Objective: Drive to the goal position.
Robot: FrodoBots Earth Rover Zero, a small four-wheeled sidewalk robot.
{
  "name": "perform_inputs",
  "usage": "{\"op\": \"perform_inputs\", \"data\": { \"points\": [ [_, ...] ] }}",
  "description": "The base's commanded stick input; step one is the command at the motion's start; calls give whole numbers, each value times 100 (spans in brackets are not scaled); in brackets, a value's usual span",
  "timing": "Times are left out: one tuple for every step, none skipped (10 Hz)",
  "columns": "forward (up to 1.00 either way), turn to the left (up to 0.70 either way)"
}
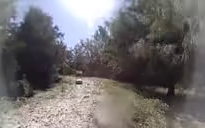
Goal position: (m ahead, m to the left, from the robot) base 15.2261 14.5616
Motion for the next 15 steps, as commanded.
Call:
{"op": "perform_inputs", "data": {
  "points": [
    [85, 0],
    [85, 0],
    [85, 0],
    [85, 0],
    [85, 0],
    [85, 0],
    [85, 0],
    [85, 0],
    [85, 0],
    [85, 0],
    [85, 0],
    [85, 0],
    [85, 0],
    [85, 0],
    [85, 0]
  ]
}}
